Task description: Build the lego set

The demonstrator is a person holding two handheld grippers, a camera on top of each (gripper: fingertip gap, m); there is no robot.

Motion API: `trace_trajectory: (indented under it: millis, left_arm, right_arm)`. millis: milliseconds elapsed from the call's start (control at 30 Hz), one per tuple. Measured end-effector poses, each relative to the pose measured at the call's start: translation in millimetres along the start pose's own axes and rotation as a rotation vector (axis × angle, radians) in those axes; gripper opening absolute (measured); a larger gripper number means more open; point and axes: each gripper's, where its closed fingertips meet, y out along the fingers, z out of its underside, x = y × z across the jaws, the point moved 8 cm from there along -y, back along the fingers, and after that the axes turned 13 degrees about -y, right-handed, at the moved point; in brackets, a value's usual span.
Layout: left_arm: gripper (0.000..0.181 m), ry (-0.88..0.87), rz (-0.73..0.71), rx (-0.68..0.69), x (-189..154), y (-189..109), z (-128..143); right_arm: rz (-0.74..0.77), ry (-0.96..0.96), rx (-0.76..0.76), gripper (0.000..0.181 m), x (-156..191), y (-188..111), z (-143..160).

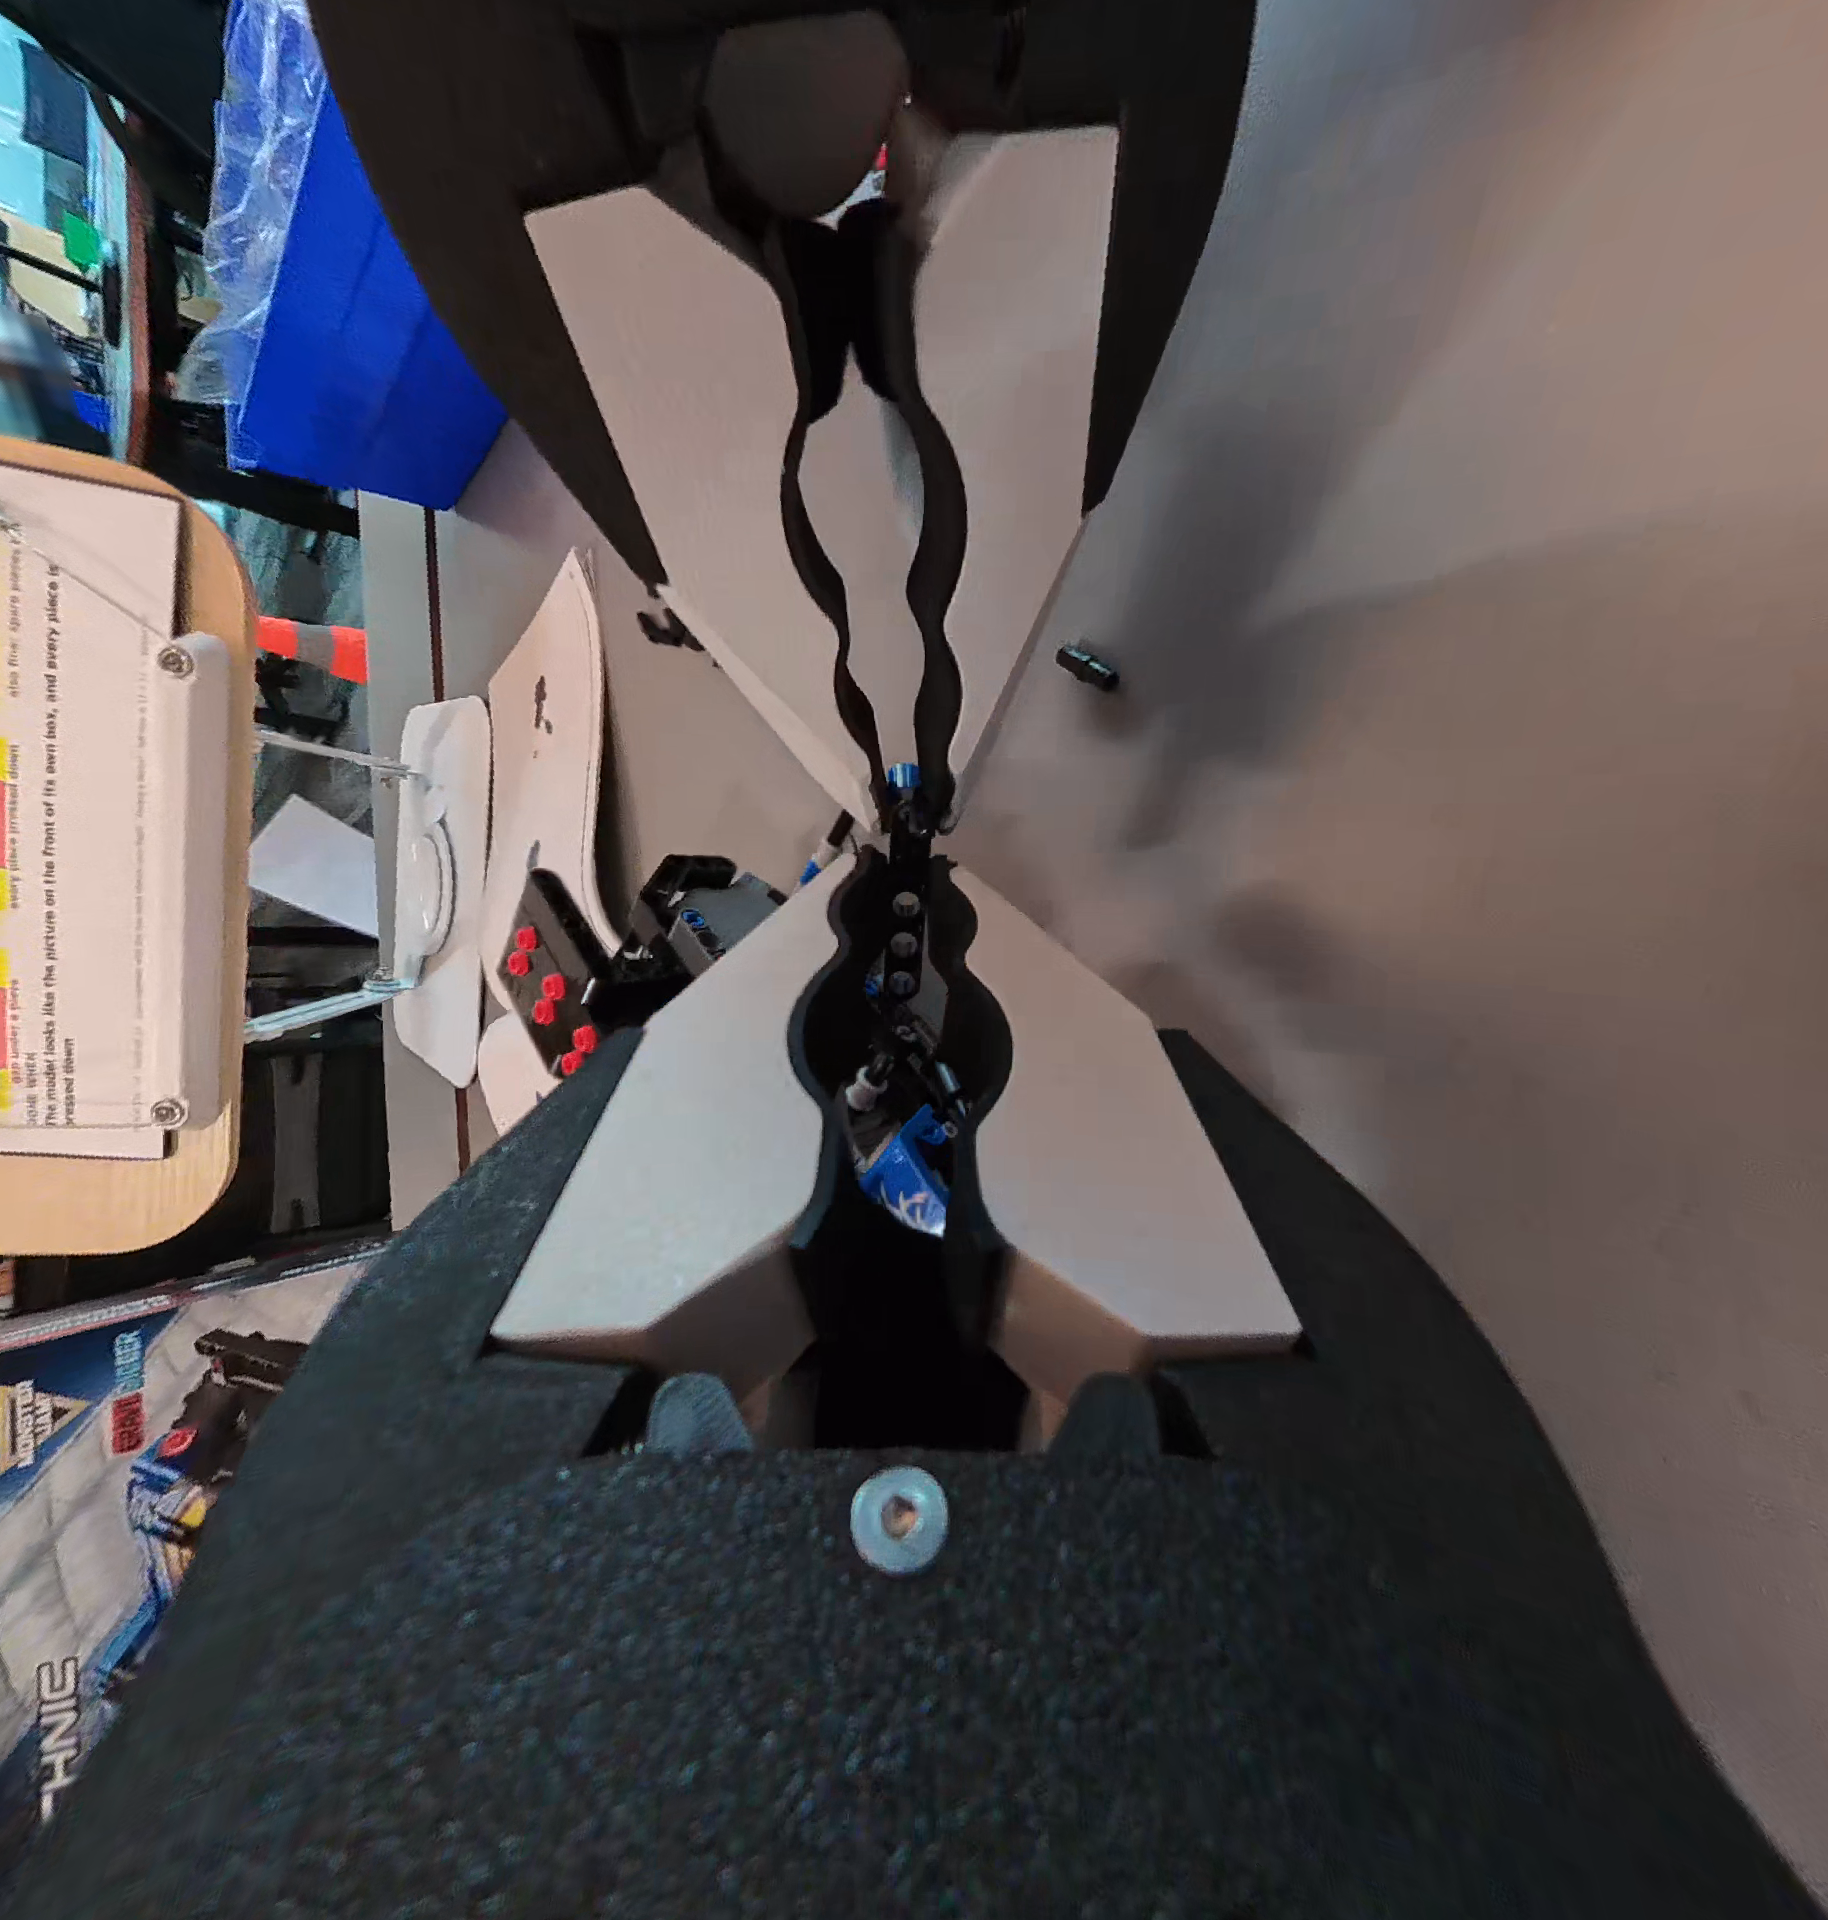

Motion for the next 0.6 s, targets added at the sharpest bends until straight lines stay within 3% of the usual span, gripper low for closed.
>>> trace_trajectory:
  millis: [233,600]
  left_arm:
    - [0.006,-0.035,0.092,-0.113,-0.1,-0.1,2.6]
    - [0.006,-0.005,0.078,-0.081,-6.5,4.8,6.2]
  right_arm:
    - [-0.012,0.02,-0.106,0.006,4.5,-5.5,6.0]
    - [-0.074,0.035,-0.085,0.006,9.0,3.0,4.2]
